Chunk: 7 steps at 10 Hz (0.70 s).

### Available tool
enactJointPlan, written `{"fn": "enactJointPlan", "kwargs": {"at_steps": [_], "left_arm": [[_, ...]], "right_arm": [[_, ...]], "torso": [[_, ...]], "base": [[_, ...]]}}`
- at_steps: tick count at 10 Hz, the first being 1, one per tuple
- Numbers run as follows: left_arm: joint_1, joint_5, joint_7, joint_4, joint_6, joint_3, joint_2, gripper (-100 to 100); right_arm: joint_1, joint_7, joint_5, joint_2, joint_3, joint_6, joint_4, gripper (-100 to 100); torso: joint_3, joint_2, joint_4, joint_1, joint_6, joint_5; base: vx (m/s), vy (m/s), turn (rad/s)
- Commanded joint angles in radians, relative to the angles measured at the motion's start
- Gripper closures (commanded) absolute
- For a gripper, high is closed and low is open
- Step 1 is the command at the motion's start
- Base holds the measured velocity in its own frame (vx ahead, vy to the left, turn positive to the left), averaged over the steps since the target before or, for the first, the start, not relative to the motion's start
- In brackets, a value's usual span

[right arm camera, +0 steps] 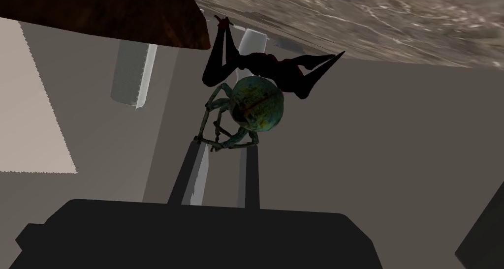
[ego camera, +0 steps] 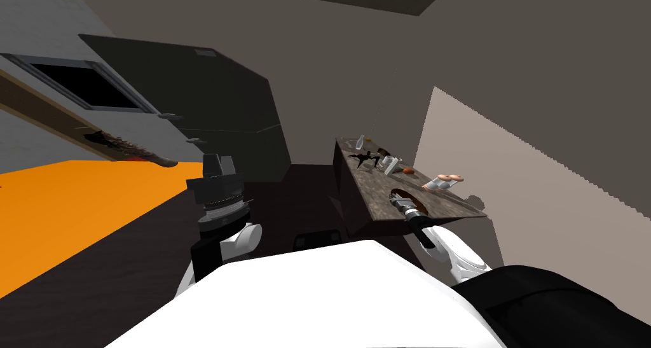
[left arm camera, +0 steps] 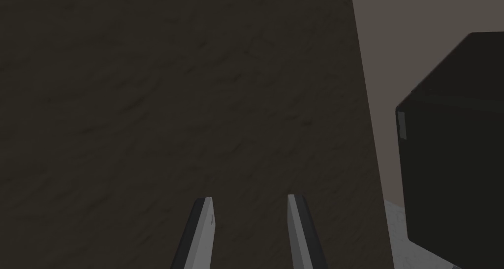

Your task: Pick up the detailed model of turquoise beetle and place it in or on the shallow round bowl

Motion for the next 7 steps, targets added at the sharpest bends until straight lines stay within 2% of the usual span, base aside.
{"fn": "enactJointPlan", "kwargs": {"at_steps": [1,3,6,7], "left_arm": [[0.000,0.000,0.000,0.000,0.000,0.000,0.000,0],[0.000,0.000,0.000,0.000,0.000,0.000,0.000,0],[0.000,0.000,0.000,0.000,0.000,0.000,0.000,0],[0.000,0.000,0.000,0.000,0.000,0.000,0.000,0]], "right_arm": [[0.015,-0.014,-0.033,-0.031,-0.013,-0.004,0.013,100],[0.030,-0.022,-0.075,-0.057,-0.021,-0.008,0.027,100],[0.037,-0.025,-0.131,-0.075,-0.022,-0.011,0.052,100],[0.037,-0.025,-0.119,-0.072,-0.023,-0.010,0.044,100]], "torso": [[0.000,0.000,0.000,0.000,0.000,0.000],[0.000,0.000,0.000,-0.003,0.001,-0.001],[-0.003,-0.005,-0.001,-0.002,0.000,-0.001],[-0.003,-0.006,-0.001,-0.002,0.000,-0.001]], "base": [[-0.111,-0.141,0.105],[-0.085,-0.133,0.071],[-0.035,-0.127,0.033],[-0.008,-0.053,0.002]]}}
